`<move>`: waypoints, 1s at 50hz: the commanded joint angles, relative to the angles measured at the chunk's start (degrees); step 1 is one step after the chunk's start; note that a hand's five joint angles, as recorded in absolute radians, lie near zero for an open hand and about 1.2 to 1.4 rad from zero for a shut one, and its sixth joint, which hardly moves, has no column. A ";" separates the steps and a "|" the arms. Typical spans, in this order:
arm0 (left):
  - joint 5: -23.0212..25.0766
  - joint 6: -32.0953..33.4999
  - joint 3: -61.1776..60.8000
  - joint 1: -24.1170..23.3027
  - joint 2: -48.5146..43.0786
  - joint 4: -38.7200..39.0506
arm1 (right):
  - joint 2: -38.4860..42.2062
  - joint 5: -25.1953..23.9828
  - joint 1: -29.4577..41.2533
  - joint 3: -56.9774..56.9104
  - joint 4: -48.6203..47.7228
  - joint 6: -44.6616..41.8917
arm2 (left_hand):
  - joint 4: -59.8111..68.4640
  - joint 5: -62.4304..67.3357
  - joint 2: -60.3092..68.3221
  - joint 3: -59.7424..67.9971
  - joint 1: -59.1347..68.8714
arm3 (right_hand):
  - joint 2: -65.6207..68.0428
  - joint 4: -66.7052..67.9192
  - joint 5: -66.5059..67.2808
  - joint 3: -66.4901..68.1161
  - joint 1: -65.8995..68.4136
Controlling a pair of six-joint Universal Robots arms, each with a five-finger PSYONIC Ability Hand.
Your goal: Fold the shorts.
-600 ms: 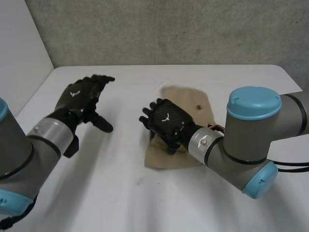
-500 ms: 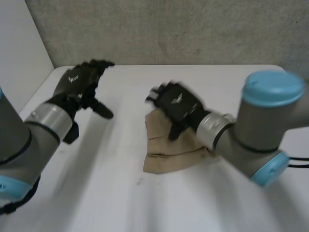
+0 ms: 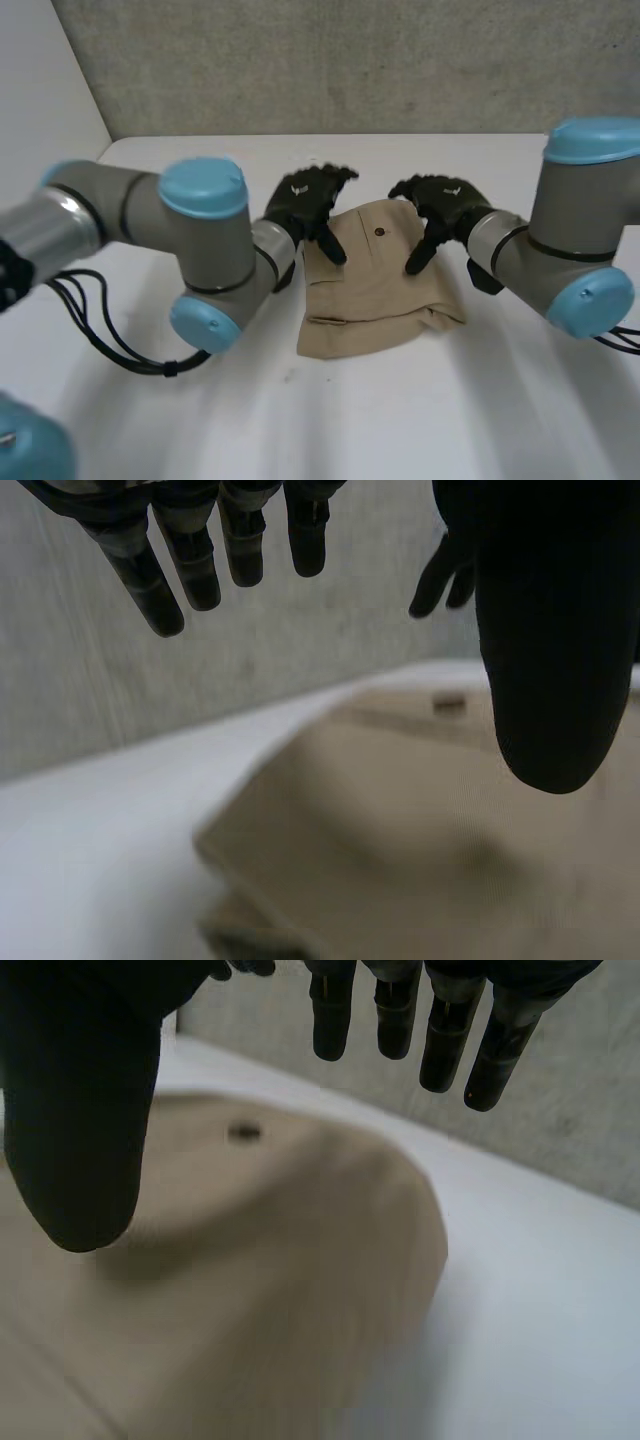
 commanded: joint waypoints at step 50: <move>-2.82 0.17 -15.16 17.03 46.96 -31.32 | -33.94 17.33 -3.23 8.11 8.28 -3.73 | -1.75 -2.75 -1.53 -2.31 -0.91 | -2.67 -3.55 -3.97 -2.36 -1.79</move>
